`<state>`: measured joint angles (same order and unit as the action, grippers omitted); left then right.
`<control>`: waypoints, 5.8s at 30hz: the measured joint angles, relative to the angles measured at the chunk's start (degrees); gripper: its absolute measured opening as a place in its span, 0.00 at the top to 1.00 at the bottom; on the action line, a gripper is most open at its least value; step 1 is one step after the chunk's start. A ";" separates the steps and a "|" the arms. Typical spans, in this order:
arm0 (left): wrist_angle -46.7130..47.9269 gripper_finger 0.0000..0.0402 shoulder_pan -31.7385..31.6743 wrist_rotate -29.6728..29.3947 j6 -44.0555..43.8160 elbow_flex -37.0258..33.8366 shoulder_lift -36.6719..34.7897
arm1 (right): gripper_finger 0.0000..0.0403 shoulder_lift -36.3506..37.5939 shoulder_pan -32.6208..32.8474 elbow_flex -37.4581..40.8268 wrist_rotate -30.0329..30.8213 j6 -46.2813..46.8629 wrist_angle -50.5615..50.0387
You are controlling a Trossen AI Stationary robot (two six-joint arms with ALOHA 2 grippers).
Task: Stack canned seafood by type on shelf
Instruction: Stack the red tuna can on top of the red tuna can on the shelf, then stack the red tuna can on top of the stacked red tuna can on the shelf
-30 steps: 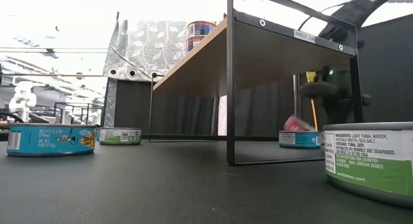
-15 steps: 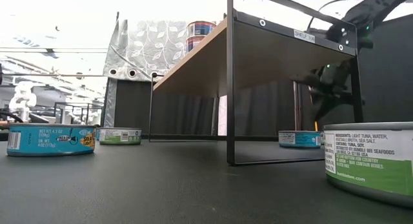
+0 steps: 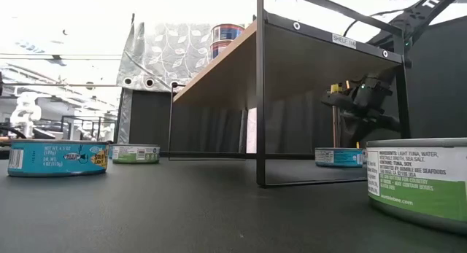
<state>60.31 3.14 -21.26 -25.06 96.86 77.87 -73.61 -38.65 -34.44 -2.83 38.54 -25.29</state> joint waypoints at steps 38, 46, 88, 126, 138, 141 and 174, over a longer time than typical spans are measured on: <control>0.20 0.97 -0.15 1.31 6.09 0.00 0.00 | 1.00 13.22 3.39 5.64 4.44 9.31 -8.20; 0.20 0.97 0.04 2.71 4.39 0.00 0.00 | 1.00 11.21 4.05 5.44 4.84 7.64 -10.18; 3.19 0.97 0.37 5.21 5.49 0.02 0.00 | 1.00 23.51 16.87 12.26 13.46 30.47 -11.42; 3.54 0.97 0.37 6.36 4.83 0.02 0.00 | 1.00 26.04 31.43 5.55 11.46 33.38 -21.55; 3.13 0.97 0.37 6.17 6.40 0.02 0.00 | 1.00 23.05 31.08 3.48 10.13 31.32 -20.11; 3.13 0.97 0.37 6.15 6.36 0.02 0.00 | 1.00 21.53 30.61 5.87 8.11 32.03 -16.92; 3.18 0.97 0.22 6.69 5.86 0.02 0.00 | 1.00 12.40 32.42 7.01 8.79 28.96 -12.02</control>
<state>63.50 3.36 -14.57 -19.20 96.88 77.87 -61.21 -6.23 -27.43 5.96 67.49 -37.31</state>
